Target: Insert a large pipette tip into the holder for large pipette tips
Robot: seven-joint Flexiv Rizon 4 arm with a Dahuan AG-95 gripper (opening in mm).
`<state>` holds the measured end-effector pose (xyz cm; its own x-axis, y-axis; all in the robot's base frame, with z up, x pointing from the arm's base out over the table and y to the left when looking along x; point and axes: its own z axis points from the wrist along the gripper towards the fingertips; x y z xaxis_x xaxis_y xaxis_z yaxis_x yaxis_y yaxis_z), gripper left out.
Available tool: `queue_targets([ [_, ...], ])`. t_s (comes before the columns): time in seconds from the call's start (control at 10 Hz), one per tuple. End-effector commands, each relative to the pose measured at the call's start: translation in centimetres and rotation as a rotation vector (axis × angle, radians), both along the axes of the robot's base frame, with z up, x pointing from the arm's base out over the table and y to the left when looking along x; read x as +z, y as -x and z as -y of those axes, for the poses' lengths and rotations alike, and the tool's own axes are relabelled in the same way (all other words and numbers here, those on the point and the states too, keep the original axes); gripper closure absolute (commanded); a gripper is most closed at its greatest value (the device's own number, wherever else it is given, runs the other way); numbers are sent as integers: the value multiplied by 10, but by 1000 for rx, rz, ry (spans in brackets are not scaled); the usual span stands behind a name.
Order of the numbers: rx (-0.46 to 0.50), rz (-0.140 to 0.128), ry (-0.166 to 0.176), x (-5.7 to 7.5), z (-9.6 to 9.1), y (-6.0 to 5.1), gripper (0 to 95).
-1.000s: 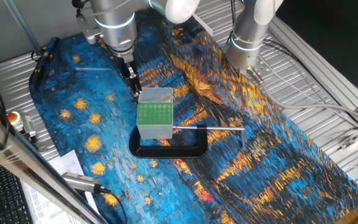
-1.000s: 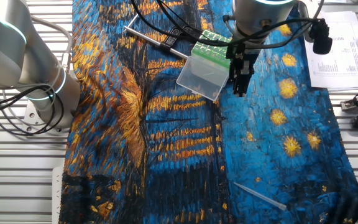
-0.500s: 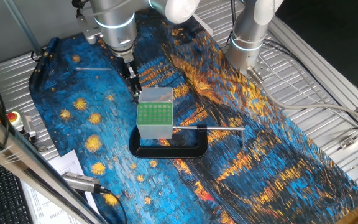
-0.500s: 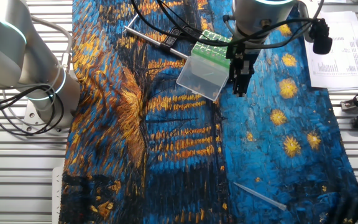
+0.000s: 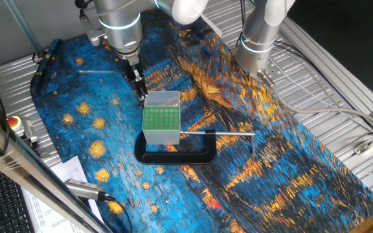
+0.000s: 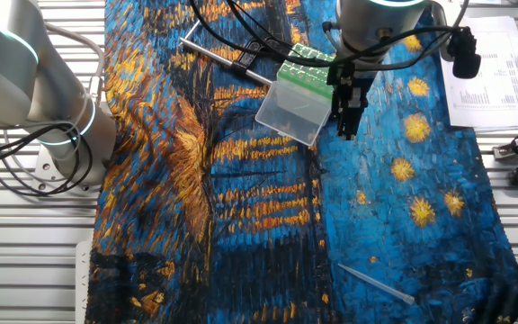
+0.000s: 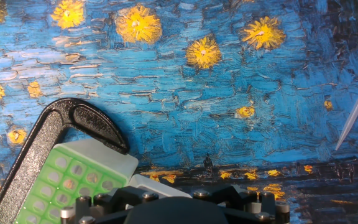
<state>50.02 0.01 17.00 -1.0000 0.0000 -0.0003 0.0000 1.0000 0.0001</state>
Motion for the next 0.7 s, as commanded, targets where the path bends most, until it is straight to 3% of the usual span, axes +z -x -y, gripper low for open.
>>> queue_targets([
  [0.1,3,20,40,0,0,0,950],
  [0.7,-1,12,52,0,0,0,950],
])
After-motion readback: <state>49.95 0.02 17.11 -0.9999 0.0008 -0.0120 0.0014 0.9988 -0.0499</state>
